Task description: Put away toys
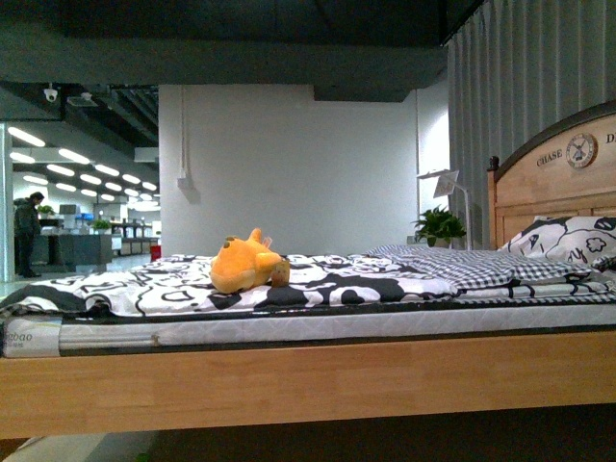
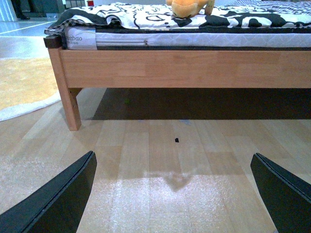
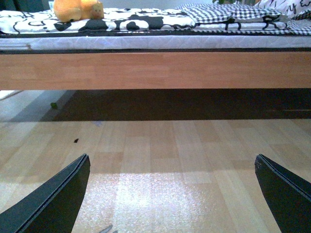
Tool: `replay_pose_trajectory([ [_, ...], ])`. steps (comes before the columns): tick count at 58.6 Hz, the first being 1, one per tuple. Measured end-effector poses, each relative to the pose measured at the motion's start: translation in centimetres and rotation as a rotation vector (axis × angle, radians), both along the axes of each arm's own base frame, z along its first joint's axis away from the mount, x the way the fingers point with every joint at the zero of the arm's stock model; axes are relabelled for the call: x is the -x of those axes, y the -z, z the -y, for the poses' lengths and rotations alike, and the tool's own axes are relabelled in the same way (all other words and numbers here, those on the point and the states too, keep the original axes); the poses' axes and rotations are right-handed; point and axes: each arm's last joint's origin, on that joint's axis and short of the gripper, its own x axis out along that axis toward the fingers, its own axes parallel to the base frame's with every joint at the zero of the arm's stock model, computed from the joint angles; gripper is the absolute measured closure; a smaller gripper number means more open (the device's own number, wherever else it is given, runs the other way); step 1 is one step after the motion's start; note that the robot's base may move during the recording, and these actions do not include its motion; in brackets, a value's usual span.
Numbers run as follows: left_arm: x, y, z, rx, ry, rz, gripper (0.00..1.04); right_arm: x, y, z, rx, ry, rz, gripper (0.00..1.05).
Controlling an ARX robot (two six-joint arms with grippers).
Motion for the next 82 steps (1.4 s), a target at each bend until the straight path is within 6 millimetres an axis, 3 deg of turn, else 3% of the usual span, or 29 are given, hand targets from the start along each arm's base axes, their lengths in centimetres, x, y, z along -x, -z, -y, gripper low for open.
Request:
replay_pose_trajectory([
  [82,0.00,0.00,0.00,0.000,0.000,0.000,0.06,0.00,0.00,0.01,0.000,0.003,0.000,0.02],
])
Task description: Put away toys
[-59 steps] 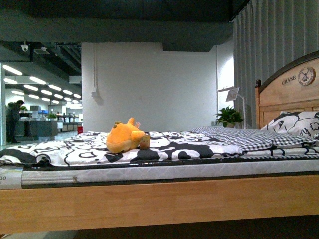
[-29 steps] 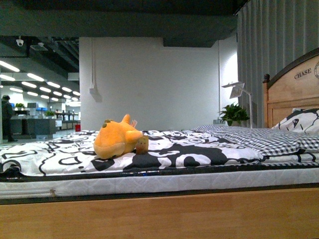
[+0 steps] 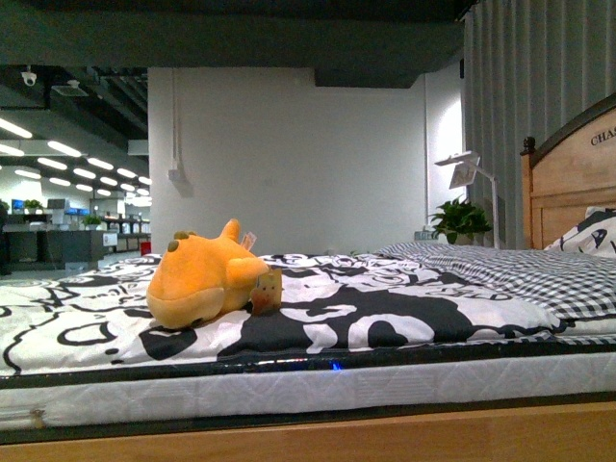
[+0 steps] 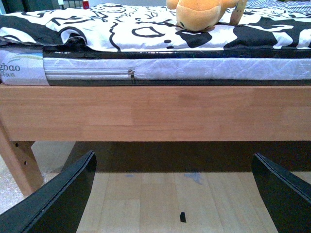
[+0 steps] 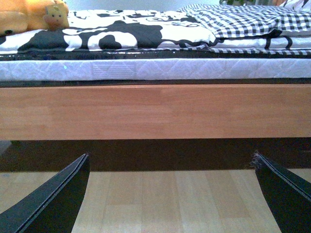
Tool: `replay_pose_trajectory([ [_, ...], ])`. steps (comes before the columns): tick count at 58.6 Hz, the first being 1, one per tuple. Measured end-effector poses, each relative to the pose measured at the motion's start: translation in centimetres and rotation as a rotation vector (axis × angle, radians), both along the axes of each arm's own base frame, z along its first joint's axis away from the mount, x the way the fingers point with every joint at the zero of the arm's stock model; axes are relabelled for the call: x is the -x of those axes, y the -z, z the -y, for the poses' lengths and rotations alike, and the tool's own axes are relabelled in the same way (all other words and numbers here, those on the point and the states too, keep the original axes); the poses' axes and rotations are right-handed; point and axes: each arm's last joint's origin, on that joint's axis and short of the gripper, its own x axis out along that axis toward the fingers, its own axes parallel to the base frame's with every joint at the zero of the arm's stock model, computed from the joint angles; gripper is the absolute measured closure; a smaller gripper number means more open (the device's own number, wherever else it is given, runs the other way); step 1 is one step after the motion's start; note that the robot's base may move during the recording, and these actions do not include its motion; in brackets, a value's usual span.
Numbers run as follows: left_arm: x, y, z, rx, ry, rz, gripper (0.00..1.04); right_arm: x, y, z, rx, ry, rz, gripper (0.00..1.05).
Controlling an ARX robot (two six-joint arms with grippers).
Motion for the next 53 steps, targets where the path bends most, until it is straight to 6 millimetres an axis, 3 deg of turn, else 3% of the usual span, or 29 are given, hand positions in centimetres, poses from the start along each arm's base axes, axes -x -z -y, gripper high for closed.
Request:
replay_pose_trajectory([
  [53,0.00,0.00,0.00,0.000,0.000,0.000,0.06,0.00,0.00,0.00,0.000,0.000,0.000,0.02],
])
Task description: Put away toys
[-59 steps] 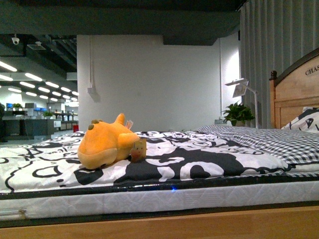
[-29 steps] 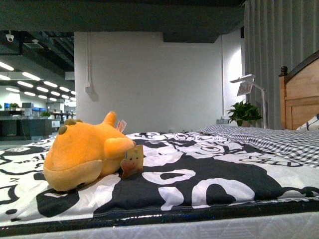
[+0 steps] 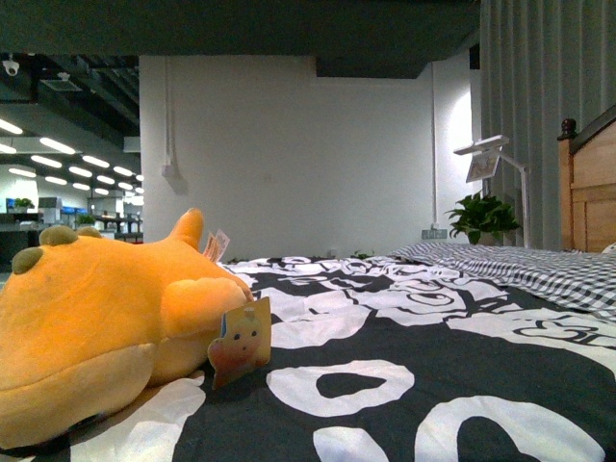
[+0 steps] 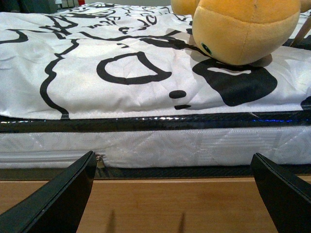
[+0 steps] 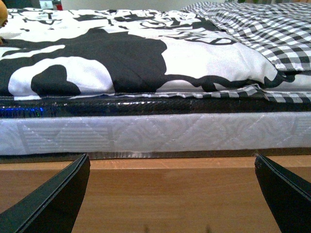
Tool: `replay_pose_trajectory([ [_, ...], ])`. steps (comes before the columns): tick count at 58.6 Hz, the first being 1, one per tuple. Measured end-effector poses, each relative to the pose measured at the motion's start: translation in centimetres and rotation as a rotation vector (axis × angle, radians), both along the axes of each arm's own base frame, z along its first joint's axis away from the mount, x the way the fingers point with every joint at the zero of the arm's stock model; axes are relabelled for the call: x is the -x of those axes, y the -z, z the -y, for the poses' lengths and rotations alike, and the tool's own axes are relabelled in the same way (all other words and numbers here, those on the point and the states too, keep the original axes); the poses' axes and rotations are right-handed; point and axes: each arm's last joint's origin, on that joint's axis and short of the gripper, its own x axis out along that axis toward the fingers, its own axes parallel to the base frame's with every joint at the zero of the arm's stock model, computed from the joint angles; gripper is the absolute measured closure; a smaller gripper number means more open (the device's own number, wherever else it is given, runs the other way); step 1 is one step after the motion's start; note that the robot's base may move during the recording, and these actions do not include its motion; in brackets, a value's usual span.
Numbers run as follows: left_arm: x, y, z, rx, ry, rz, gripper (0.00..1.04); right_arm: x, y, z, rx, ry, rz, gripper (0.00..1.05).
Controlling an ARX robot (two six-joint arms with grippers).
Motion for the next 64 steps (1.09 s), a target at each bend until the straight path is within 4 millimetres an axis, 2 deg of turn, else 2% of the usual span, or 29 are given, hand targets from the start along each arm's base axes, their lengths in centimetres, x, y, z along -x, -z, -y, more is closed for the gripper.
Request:
replay_pose_trajectory([
  [64,0.01,0.00,0.00,0.000,0.000,0.000,0.06,0.01,-0.02,0.00,0.000,0.001,0.002,0.02],
])
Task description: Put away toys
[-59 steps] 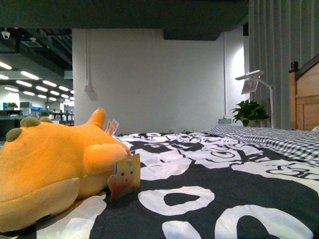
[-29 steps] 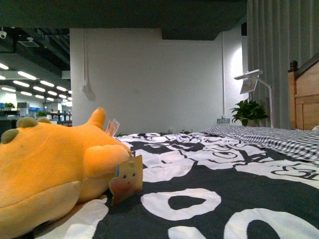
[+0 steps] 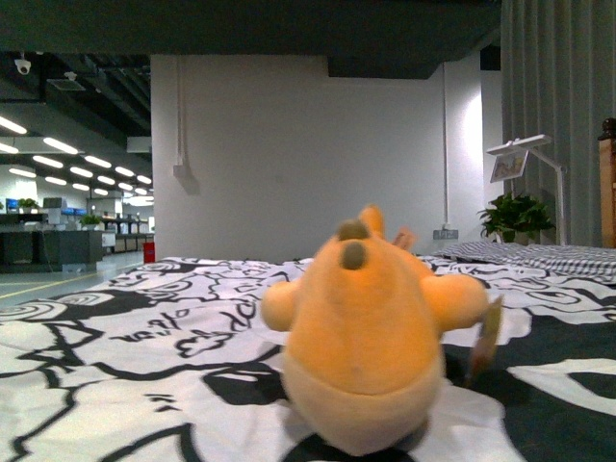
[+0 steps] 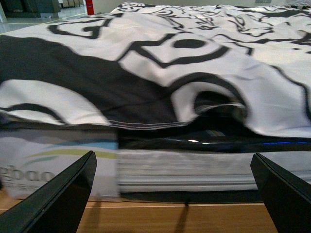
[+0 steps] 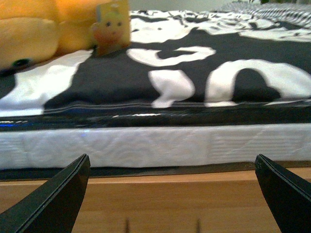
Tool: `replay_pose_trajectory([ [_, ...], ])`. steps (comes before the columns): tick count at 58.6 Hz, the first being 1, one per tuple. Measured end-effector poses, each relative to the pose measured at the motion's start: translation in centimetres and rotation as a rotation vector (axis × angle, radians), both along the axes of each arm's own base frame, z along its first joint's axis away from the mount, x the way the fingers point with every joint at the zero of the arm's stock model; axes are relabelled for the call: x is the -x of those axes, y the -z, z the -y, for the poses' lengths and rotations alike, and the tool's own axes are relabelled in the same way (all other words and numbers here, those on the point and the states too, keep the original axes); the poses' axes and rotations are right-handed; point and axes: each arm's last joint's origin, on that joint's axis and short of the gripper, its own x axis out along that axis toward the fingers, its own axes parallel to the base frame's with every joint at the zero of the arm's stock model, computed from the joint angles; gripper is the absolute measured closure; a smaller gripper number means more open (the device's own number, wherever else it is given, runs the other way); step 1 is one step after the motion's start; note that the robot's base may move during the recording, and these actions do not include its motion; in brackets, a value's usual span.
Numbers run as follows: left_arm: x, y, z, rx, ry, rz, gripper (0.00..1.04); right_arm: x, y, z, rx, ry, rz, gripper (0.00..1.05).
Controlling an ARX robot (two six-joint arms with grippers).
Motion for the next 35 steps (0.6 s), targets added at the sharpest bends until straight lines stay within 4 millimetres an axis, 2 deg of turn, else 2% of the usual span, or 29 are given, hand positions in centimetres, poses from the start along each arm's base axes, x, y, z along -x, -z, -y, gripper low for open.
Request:
replay_pose_trajectory([
  [35,0.00,-0.02,0.01,0.000,0.000,0.002,0.06,0.00,0.00,0.00,0.000,-0.003,0.000,0.02],
])
